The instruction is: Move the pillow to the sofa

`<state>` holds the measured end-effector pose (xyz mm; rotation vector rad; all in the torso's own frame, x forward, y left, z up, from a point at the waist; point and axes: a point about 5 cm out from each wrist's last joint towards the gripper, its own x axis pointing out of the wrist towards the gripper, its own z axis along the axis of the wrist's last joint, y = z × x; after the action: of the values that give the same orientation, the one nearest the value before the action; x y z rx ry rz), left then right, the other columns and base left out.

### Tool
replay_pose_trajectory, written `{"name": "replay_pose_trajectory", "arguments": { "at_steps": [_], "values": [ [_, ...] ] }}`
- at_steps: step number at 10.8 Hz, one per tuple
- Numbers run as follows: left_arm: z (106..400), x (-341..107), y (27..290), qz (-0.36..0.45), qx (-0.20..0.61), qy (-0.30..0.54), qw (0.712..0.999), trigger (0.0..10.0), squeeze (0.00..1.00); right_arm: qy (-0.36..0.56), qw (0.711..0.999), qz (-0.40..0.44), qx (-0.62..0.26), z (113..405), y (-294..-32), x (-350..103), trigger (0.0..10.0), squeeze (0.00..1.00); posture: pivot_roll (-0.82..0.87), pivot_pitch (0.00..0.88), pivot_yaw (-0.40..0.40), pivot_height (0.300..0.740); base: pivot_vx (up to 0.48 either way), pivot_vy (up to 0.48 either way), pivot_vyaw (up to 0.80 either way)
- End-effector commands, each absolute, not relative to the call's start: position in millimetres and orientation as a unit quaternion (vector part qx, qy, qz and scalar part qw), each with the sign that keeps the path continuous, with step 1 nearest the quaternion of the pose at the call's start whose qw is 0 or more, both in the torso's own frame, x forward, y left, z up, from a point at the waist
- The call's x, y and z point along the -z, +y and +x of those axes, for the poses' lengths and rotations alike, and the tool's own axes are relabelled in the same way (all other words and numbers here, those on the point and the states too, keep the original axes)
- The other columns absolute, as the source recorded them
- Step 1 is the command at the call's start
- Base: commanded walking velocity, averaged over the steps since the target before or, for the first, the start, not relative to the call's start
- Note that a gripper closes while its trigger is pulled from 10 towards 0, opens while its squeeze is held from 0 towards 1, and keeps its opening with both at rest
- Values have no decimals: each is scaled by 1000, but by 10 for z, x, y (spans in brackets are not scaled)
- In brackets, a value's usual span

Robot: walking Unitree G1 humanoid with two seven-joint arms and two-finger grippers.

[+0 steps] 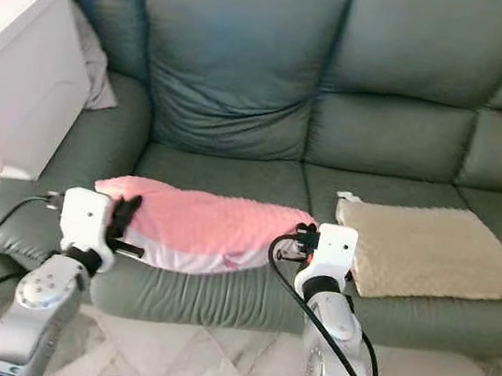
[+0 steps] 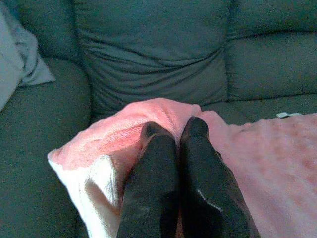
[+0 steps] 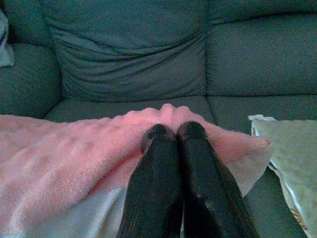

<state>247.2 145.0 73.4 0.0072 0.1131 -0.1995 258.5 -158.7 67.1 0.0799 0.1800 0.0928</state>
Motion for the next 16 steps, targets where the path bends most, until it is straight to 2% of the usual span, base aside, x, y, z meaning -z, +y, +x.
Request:
{"name": "replay_pose_trajectory", "arguments": {
  "at_steps": [1, 4, 13, 16],
  "values": [
    [2480, -817, 1390, -2, 112, 34, 993, 10000, 0, 83, 994, 36, -55, 2620, -1560, -698, 10000, 0, 7, 0, -29, 740, 0, 0, 0],
    [2514, -840, 1358, -10, 119, 30, 992, 10000, 0, 75, 995, 38, -56, 2692, -1546, -735, 10000, 0, 5, 0, -25, 740, 0, 0, 0],
    [2520, -817, 1270, -13, 134, 32, 990, 10000, 0, 80, 995, 30, -52, 2659, -1603, -699, 10000, 0, -14, 0, -26, 740, 274, 0, 0],
    [2512, -809, 1277, -13, 138, 33, 990, 10000, 0, 84, 995, 29, -53, 2641, -1606, -683, 10000, 0, -15, 0, -27, 740, 0, 0, 0]
  ]
}}
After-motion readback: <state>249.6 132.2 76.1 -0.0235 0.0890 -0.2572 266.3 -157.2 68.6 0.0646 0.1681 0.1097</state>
